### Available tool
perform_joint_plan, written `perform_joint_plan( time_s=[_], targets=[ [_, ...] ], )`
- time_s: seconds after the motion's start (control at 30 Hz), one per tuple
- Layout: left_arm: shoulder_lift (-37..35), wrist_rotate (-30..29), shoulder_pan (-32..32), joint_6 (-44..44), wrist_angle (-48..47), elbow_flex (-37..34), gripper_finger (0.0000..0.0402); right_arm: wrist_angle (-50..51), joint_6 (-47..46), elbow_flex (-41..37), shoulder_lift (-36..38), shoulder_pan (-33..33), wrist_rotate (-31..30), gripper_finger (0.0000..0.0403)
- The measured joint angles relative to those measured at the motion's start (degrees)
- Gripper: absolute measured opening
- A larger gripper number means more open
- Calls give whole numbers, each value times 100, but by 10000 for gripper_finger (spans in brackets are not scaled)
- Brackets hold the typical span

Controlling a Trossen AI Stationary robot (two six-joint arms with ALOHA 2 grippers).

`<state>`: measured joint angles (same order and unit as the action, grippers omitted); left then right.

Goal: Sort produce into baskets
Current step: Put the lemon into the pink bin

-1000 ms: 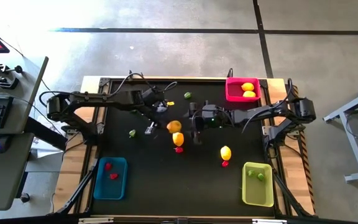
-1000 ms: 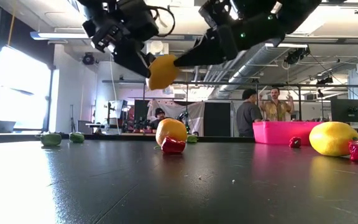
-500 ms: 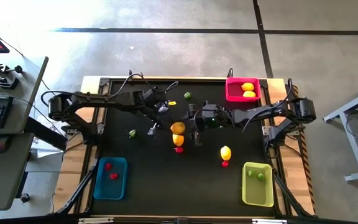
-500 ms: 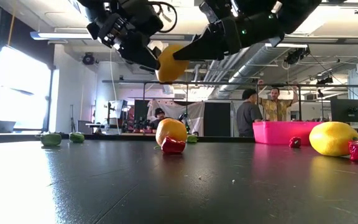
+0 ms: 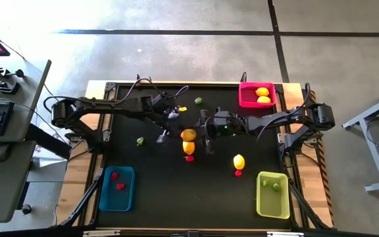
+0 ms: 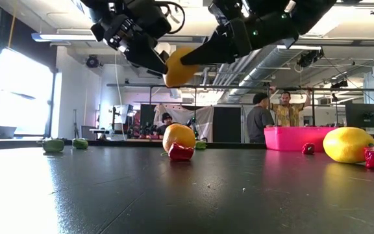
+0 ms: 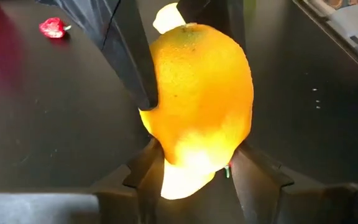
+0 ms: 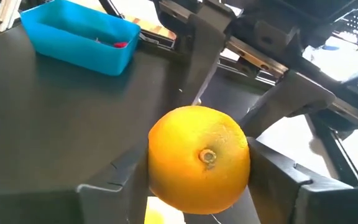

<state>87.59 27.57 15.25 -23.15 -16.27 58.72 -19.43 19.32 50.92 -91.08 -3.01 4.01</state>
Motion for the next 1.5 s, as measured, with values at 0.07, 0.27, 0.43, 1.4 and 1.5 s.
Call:
perform_joint_plan(
  time_s=[0.07,0.27,0.43,1.4,1.5],
  targets=[
    [-1,-241,0,47,30,0,170,88,-1,0,52,0,-97,200],
    [-33,-543,86,34,469,-81,218,562,-69,-2,515,0,-605,201],
    [-22,-537,209,205,1735,-828,230,1385,-148,0,1158,0,-1260,201],
    [-28,-264,260,957,5095,-2505,232,3203,-4588,-1115,2320,-4158,-3001,200],
    [-28,-264,260,955,5100,-2505,232,2591,-4873,-1475,2277,-4378,-2826,200]
  ],
)
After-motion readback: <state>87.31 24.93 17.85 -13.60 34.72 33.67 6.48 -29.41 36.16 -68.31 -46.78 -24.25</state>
